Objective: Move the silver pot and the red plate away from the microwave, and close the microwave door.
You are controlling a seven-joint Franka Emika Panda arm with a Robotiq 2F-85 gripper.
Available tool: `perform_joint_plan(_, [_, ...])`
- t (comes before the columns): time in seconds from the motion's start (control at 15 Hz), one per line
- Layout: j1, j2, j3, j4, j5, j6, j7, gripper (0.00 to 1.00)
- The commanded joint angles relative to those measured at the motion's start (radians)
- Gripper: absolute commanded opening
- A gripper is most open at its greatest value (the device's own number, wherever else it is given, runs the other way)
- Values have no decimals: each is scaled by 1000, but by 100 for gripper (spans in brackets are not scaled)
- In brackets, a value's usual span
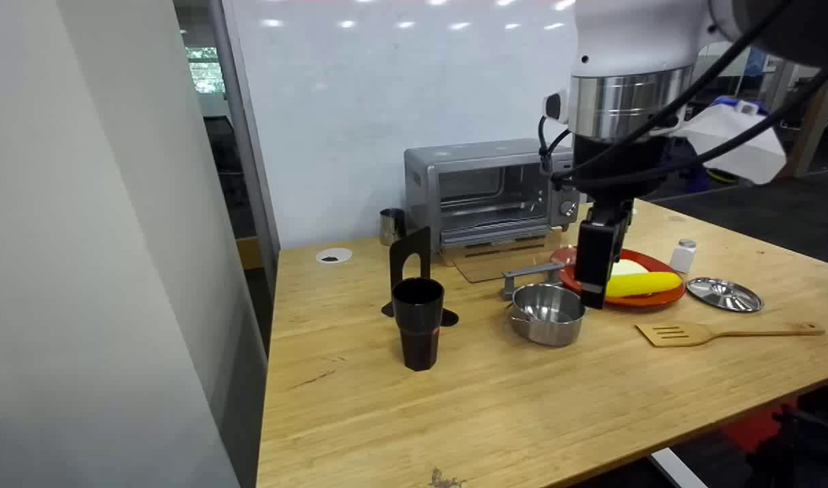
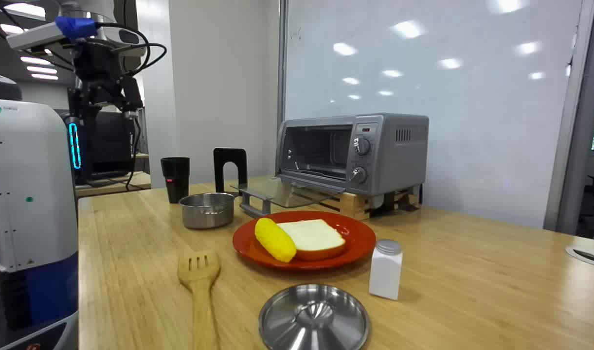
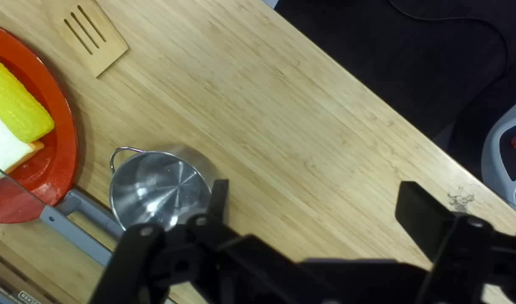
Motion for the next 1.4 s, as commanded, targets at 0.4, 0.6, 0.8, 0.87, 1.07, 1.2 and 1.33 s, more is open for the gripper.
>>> perform_joint_plan(0.4, [20,2,-20,1,-6,-2,5,100])
perform_joint_plan(0.6, [20,2,-20,1,-6,-2,5,100])
perform_joint_plan(0.8, [14,9,-23,3,-11,-3,13,100])
perform_joint_plan(0.87, [9,8,-33,8,-12,-4,1,100])
perform_joint_plan(1.07, [-2,-3,-80,18,-15,-3,-87,100])
perform_joint_plan(1.2, [-14,8,-124,26,-24,7,-164,100])
perform_joint_plan(1.33, [-24,31,-167,38,-31,15,-249,100])
